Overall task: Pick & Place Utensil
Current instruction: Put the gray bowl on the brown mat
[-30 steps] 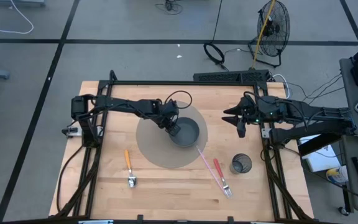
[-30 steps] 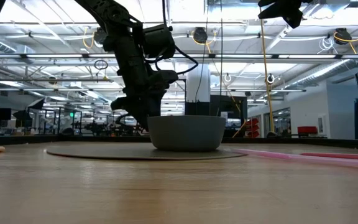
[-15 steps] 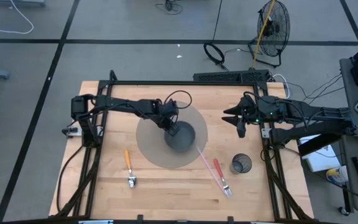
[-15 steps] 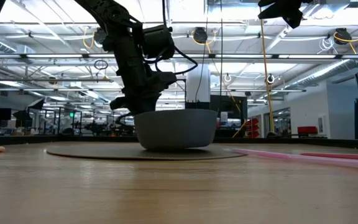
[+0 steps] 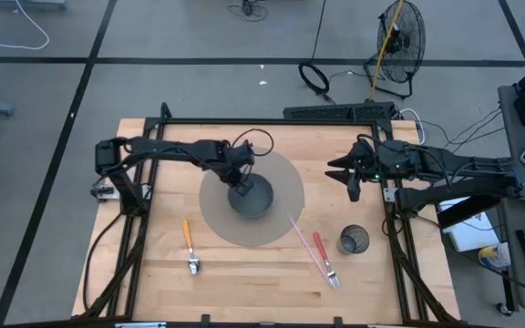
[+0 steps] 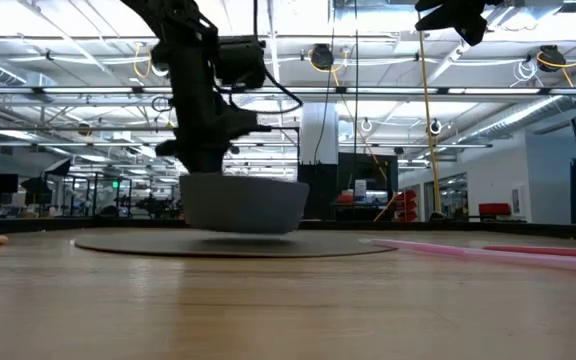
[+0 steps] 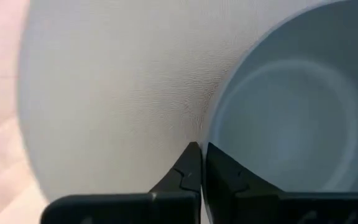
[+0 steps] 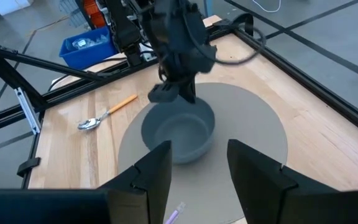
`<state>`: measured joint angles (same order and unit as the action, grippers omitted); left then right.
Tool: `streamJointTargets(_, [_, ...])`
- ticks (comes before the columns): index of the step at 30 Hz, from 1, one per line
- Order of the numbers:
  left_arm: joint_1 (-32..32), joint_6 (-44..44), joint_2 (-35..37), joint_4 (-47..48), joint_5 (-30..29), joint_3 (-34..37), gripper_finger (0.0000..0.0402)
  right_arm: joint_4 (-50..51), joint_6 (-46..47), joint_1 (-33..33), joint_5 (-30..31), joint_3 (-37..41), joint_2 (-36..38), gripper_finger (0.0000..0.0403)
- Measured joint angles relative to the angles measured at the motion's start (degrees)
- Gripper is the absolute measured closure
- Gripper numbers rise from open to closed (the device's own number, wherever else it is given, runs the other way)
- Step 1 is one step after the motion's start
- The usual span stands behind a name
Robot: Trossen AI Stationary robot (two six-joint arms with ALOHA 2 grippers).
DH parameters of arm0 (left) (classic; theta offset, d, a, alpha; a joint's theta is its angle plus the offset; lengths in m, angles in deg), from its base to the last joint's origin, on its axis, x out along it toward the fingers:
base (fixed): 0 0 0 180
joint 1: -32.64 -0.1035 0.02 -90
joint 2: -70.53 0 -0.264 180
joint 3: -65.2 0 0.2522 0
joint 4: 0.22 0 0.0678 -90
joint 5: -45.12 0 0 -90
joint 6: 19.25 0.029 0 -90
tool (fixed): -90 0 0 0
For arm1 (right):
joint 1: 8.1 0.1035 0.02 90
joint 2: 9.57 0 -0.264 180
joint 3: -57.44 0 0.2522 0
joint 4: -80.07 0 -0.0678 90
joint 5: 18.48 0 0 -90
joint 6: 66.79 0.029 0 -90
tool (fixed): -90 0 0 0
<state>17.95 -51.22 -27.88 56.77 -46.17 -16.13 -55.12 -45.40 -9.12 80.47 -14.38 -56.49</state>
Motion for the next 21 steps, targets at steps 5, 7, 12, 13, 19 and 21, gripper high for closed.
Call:
streamJointTargets(5, [-1.8, 1.5, 4.1, 4.6, -2.4, 0.0, 0.0398, -0.4, 0.0, 0.0, 0.0, 0.0, 0.0, 0.0250])
streamJointTargets(7, [-2.6, 2.2, 5.1, 6.2, -2.7, 0.0, 0.0398, -0.9, 0.0, 0.0, 0.0, 0.0, 0.0, 0.0250])
streamJointTargets(12, [-4.6, 3.8, 6.4, 8.5, -3.3, 1.4, 0.0397, -1.3, 0.4, 0.0, 0.0, 0.0, 0.0, 0.0250])
streamJointTargets(13, [-4.8, 3.8, 6.4, 8.5, -3.3, 1.9, 0.0397, -1.2, 0.4, 0.0, 0.0, 0.0, 0.0, 0.0250])
streamJointTargets(19, [-4.7, 4.0, 6.3, 4.4, -0.5, 6.2, 0.0396, -1.3, 1.0, 0.0, -0.1, 0.0, 0.0, 0.0250])
streamJointTargets(21, [-4.4, 3.1, 6.2, 2.9, -0.1, 7.8, 0.0397, -1.3, 1.1, 0.0, -0.1, 0.0, 0.0, 0.0250])
